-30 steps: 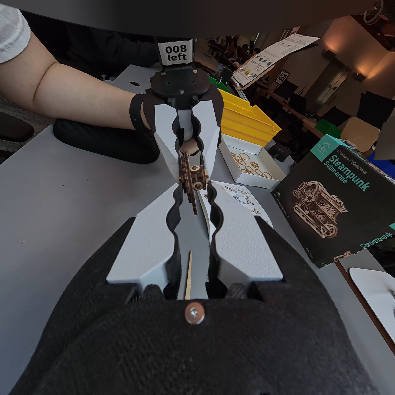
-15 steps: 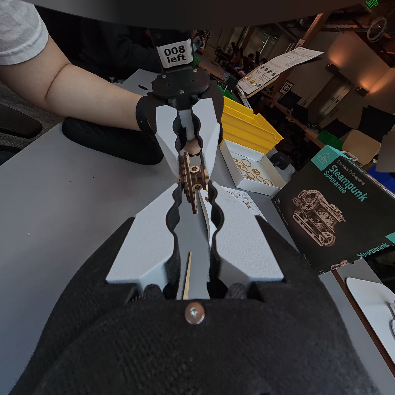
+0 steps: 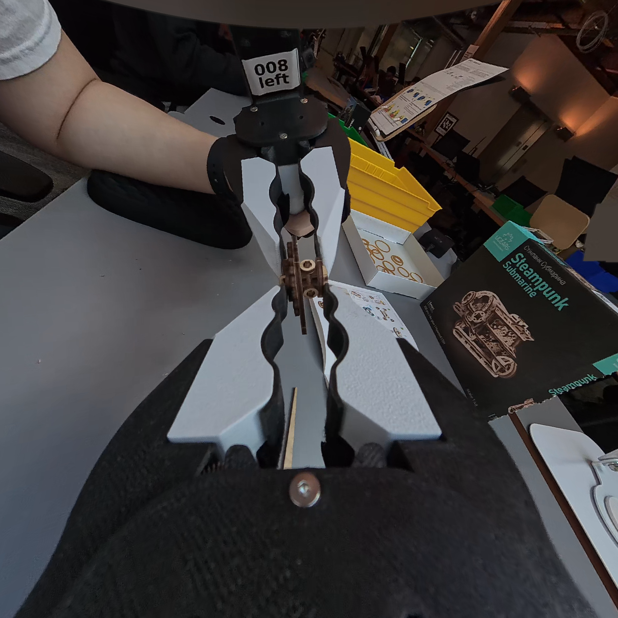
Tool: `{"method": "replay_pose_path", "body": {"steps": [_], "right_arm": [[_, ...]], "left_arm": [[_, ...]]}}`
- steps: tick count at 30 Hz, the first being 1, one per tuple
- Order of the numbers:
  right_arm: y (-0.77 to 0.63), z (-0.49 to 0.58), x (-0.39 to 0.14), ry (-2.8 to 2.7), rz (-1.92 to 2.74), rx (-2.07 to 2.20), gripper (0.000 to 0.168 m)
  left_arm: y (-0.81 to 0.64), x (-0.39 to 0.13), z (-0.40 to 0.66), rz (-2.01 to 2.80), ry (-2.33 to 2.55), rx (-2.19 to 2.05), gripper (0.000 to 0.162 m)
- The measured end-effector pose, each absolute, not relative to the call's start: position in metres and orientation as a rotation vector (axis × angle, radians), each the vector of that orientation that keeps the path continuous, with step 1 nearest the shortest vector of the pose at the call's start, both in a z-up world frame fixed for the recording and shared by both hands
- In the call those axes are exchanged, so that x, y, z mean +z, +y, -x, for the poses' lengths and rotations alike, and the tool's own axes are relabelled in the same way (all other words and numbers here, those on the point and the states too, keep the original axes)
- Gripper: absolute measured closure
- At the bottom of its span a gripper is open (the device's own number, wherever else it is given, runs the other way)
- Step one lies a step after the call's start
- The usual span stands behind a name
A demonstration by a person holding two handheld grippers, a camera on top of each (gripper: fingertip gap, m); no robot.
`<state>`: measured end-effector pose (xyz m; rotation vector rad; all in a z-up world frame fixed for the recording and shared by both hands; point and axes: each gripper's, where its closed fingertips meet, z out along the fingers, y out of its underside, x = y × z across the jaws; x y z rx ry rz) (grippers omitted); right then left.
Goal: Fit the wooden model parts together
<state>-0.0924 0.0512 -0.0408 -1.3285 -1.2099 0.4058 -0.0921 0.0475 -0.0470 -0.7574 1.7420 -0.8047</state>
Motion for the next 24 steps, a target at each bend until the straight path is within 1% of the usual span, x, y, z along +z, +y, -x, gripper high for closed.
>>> {"method": "replay_pose_path", "body": {"steps": [12, 13, 14, 15, 24], "right_arm": [[0.049, 0.093, -0.038, -1.214, 1.323, 0.411, 0.147], [0.049, 0.093, -0.037, -1.215, 1.317, 0.393, 0.143], [0.05, 0.092, -0.035, -1.208, 1.304, 0.371, 0.134], [0.049, 0.093, -0.034, -1.214, 1.292, 0.359, 0.132], [0.049, 0.1, -0.049, -1.269, 1.345, 0.364, 0.134]], "left_arm": [[0.045, -0.043, 0.093, 0.729, 1.734, -0.792, 0.143], [0.045, -0.044, 0.093, 0.724, 1.736, -0.781, 0.143], [0.044, -0.046, 0.093, 0.721, 1.743, -0.77, 0.143], [0.044, -0.047, 0.093, 0.722, 1.75, -0.759, 0.143], [0.042, -0.051, 0.091, 0.737, 1.767, -0.759, 0.143]]}}
